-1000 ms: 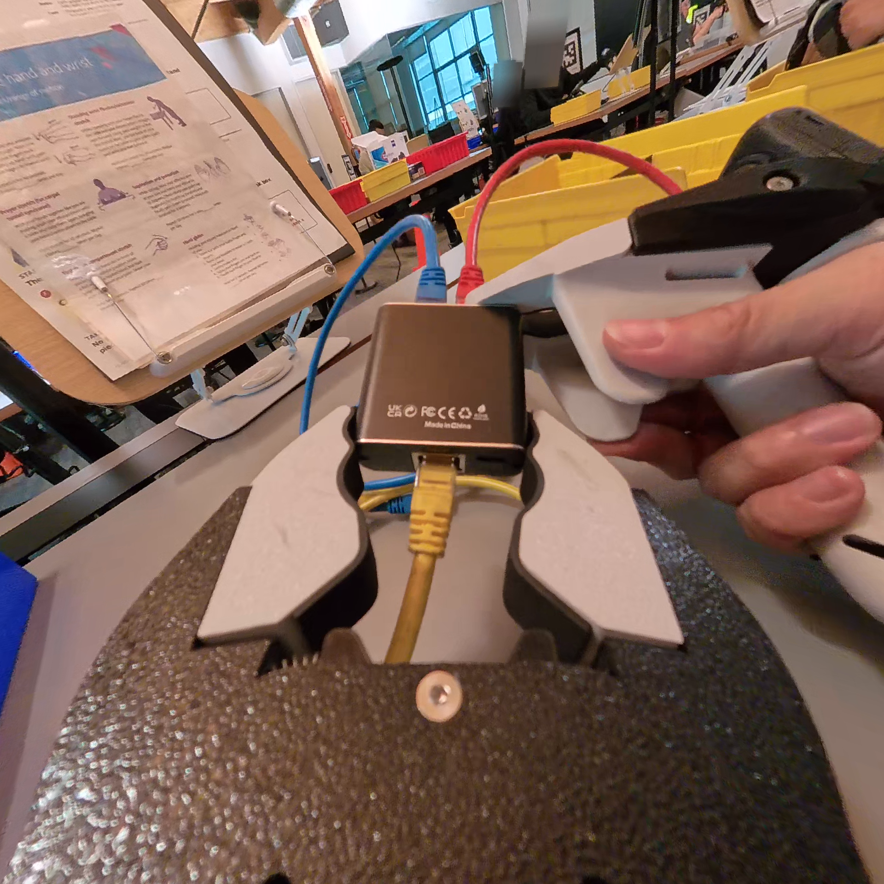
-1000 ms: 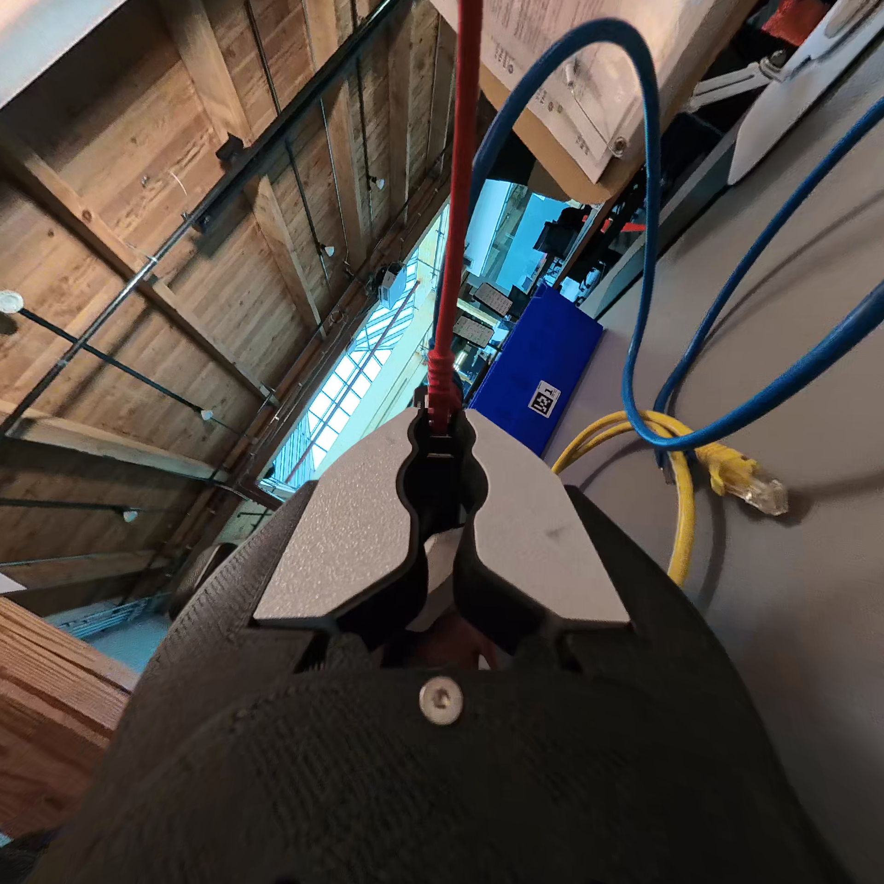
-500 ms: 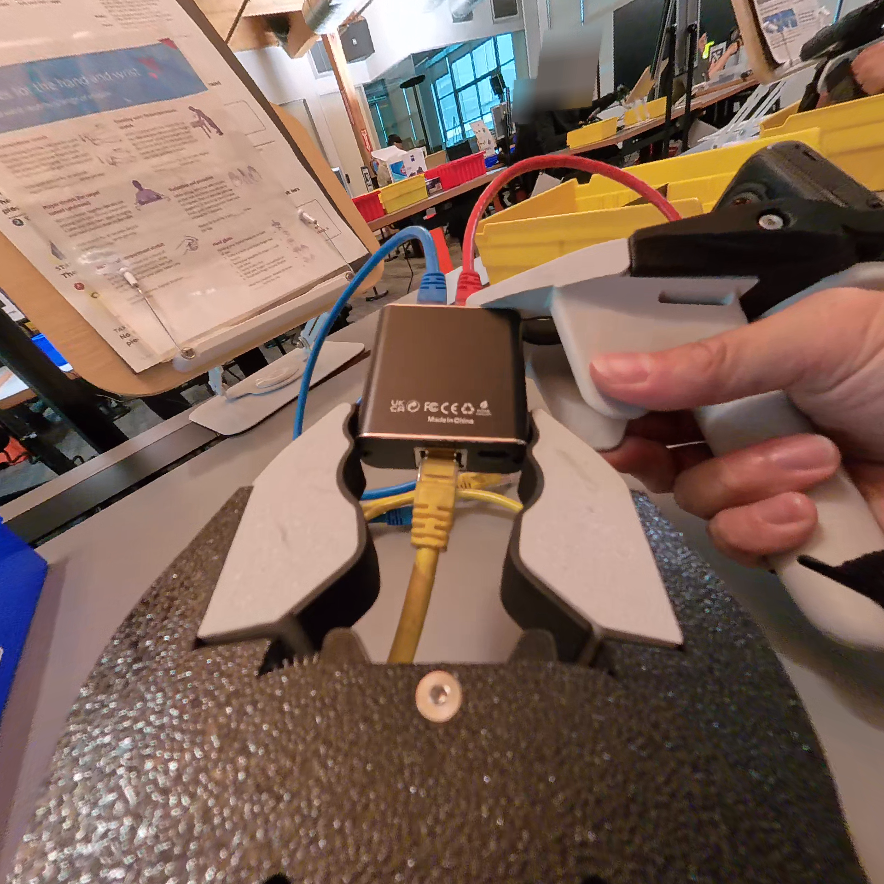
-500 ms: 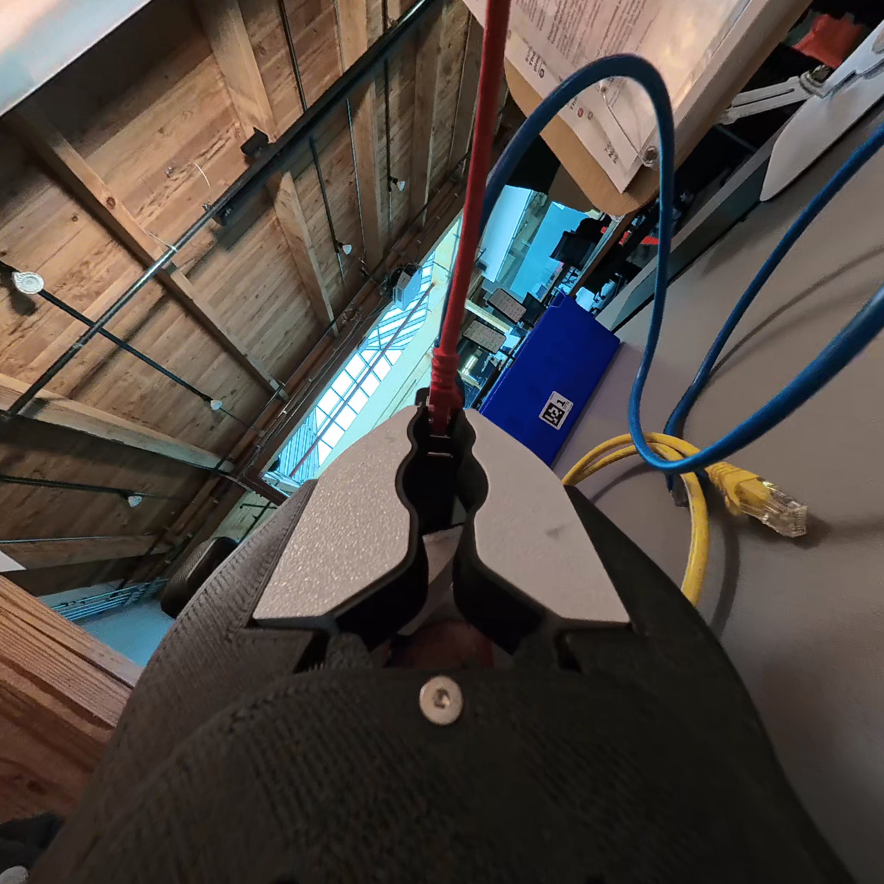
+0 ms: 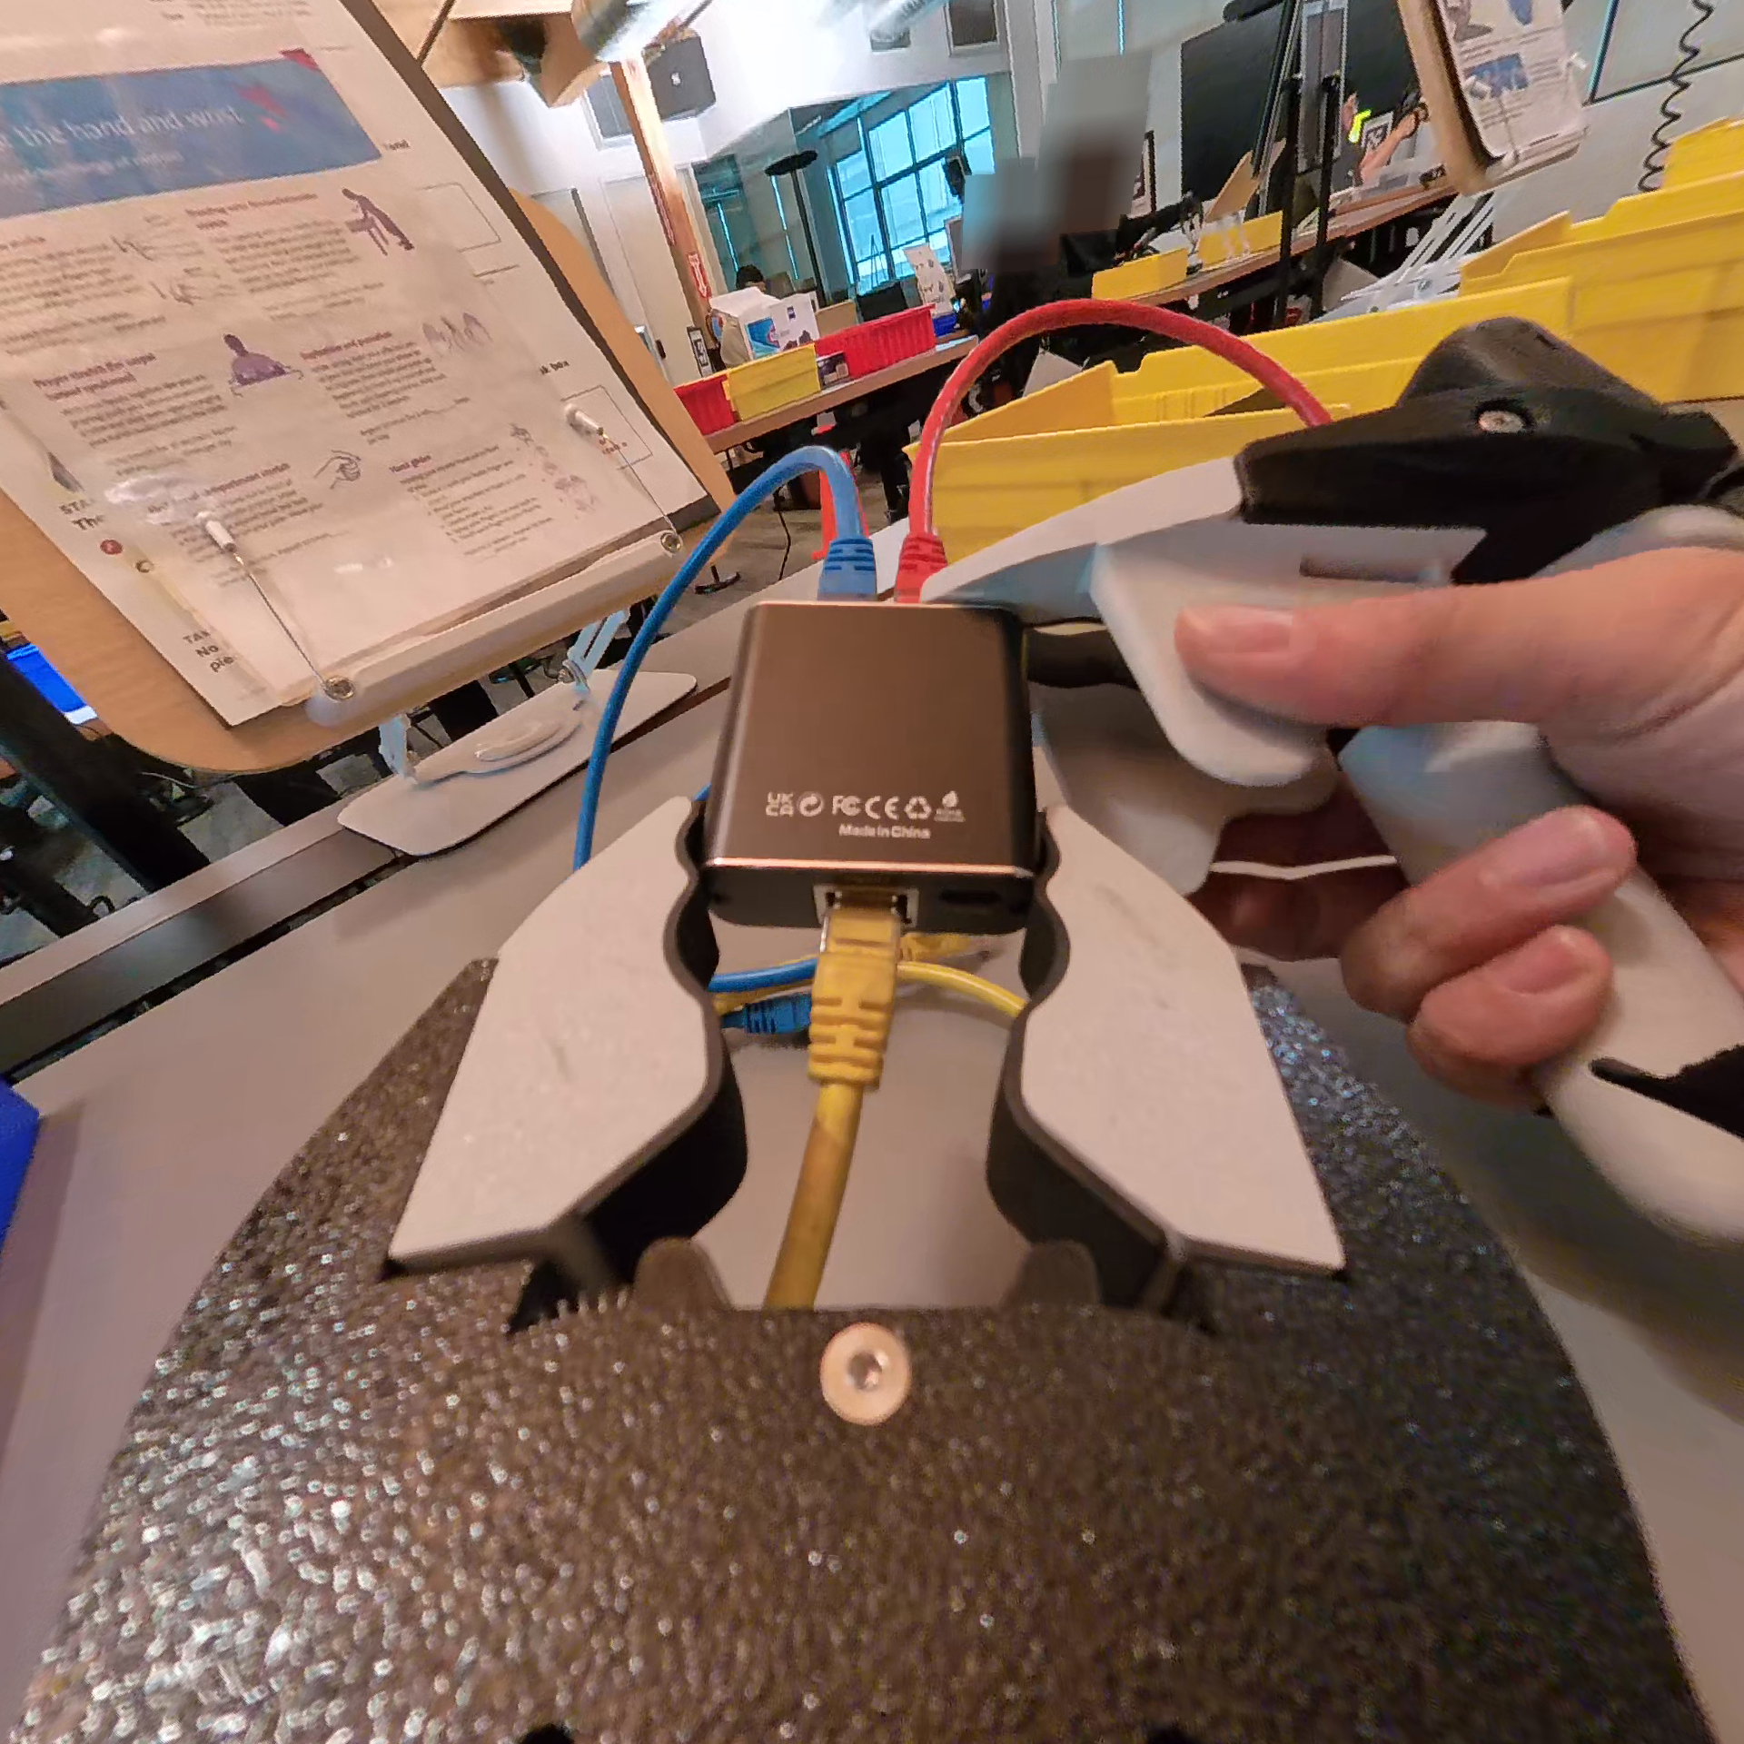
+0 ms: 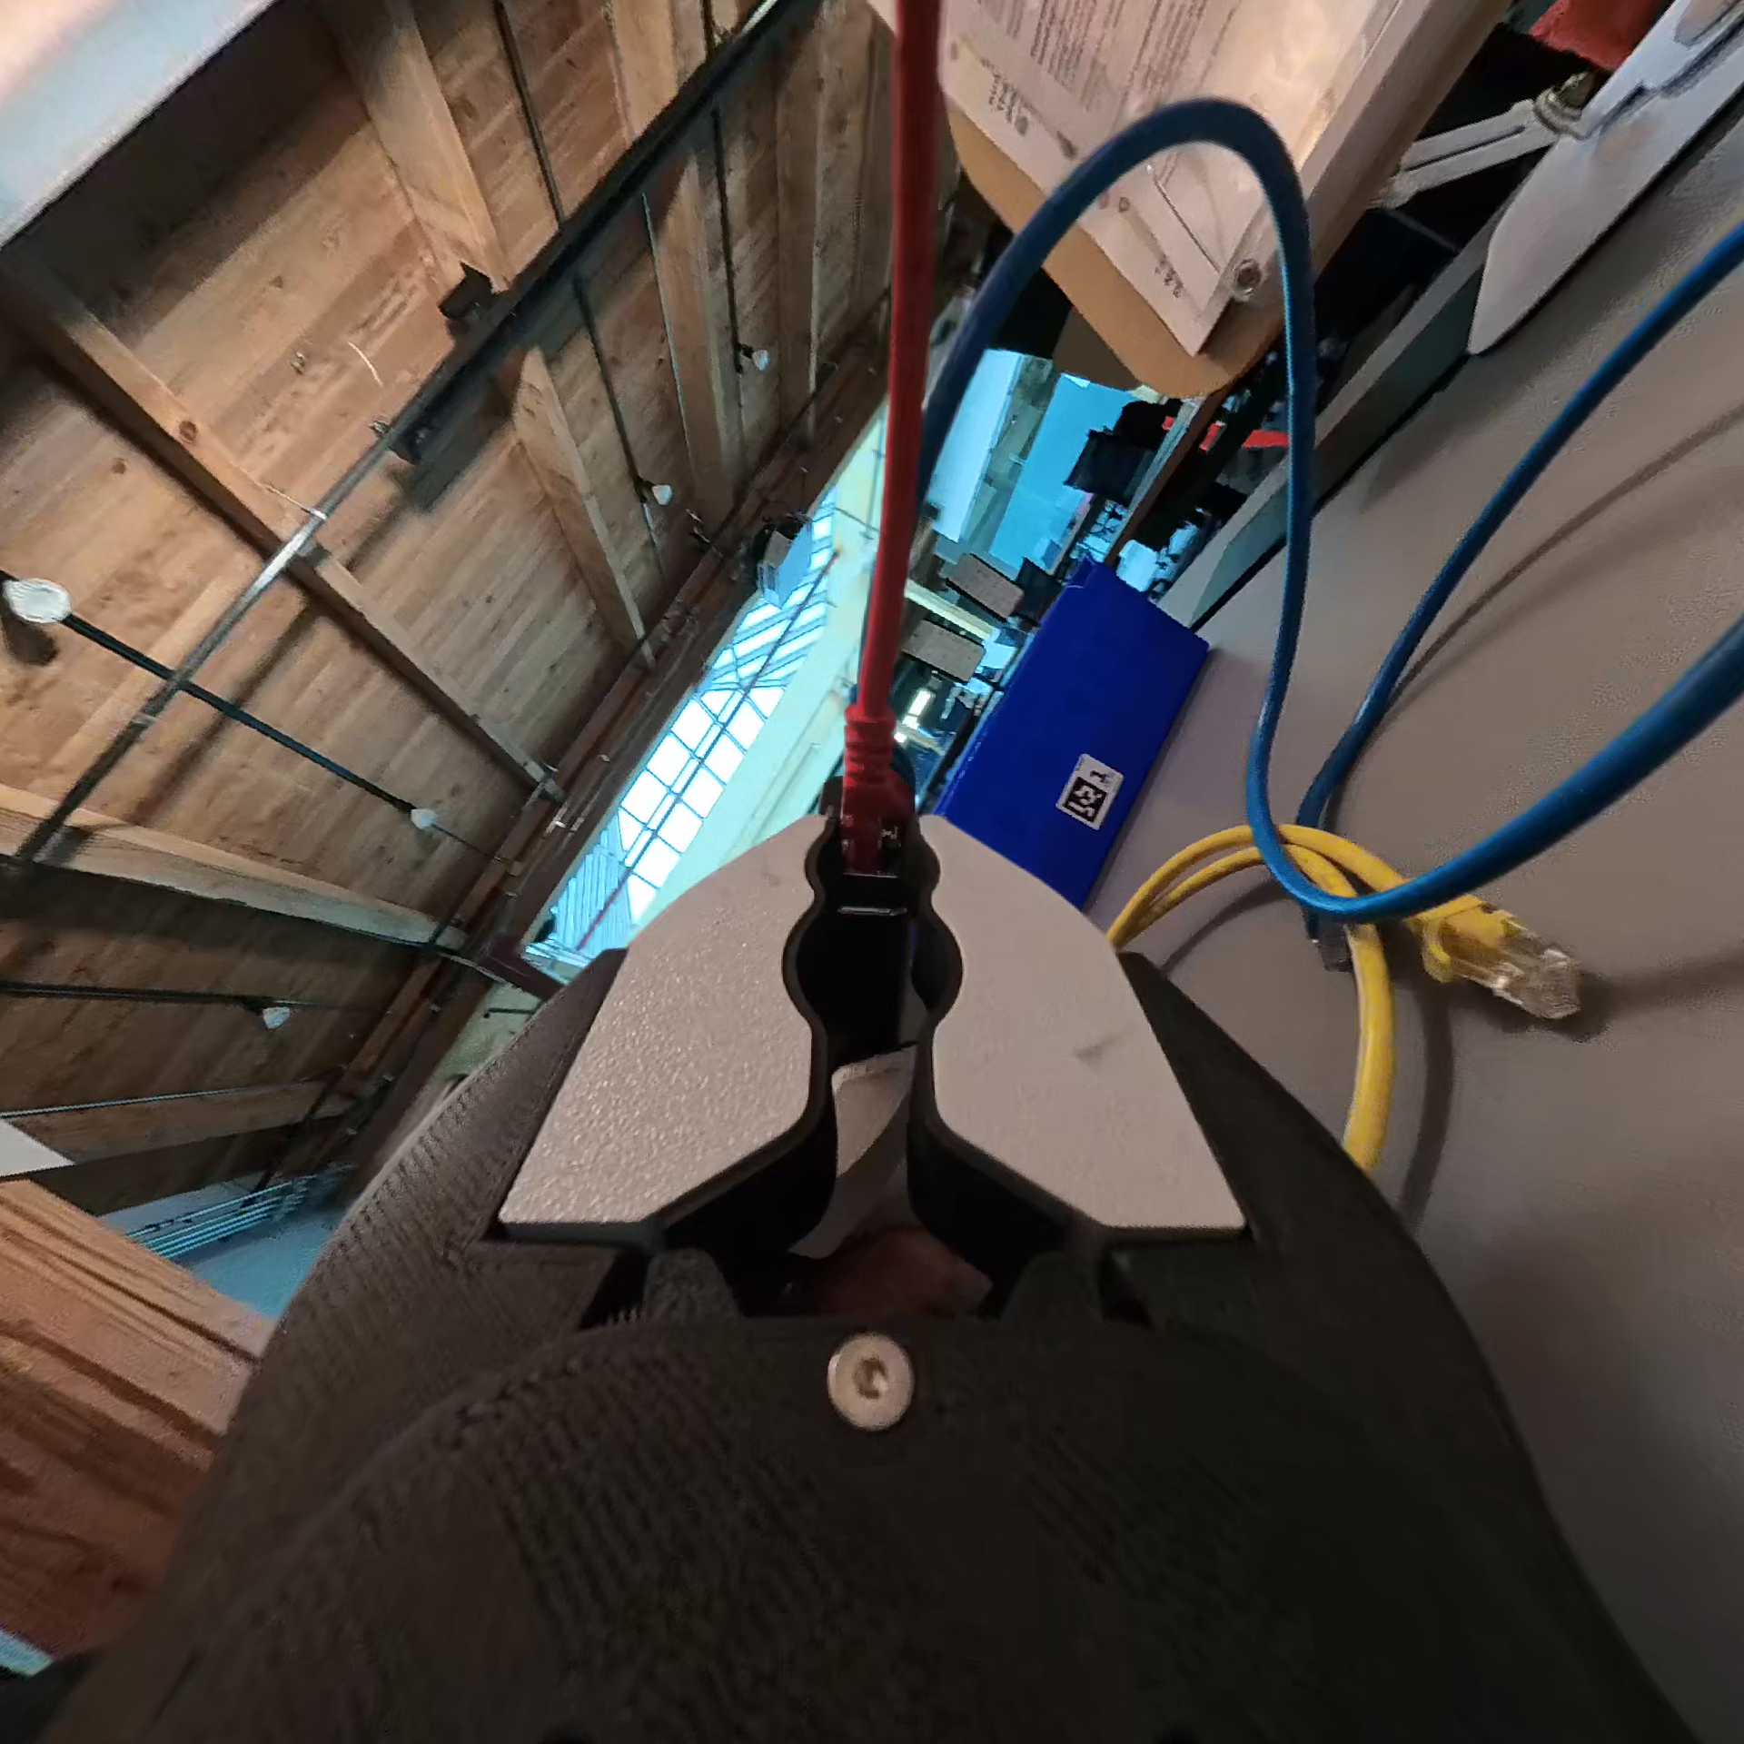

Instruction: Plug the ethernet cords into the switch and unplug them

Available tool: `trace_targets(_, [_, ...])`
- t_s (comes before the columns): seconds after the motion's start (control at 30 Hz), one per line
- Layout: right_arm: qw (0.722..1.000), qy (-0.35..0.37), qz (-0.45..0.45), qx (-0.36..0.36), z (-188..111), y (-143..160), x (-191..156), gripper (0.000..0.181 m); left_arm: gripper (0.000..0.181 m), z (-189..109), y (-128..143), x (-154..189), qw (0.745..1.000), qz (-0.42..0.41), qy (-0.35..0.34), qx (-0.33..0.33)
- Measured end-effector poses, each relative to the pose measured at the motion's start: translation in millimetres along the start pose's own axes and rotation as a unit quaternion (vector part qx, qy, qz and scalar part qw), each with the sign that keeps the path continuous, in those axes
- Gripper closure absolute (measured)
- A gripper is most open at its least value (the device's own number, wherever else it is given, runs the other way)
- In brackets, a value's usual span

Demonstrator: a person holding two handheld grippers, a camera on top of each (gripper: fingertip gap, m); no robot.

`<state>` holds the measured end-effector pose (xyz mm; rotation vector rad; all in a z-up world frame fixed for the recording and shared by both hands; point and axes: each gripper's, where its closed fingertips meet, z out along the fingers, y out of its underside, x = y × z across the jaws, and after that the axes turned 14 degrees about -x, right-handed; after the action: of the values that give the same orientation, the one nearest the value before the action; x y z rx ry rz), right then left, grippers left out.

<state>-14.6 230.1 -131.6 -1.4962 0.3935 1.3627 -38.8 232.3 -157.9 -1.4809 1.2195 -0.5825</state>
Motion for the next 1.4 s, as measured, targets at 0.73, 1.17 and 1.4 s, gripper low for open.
trace_targets(0.73, [0.999,-0.022,-0.045,0.014,2.8,-0.5,-4.9,0.171,0.119,-0.8,-2.4,-4.3,0.999,0.027,-0.045,0.003])
trace_targets(1.17, [0.996,-0.022,-0.082,0.027,-15.9,-33.1,-14.1,0.171,0.119,-2.7,-1.9,-7.5,0.999,-0.016,-0.030,0.009])
trace_targets(1.4, [0.962,0.087,-0.247,-0.082,-61.4,-67.2,-51.0,0.172,0.119,-3.1,3.0,-14.3,0.999,-0.032,-0.028,0.003])
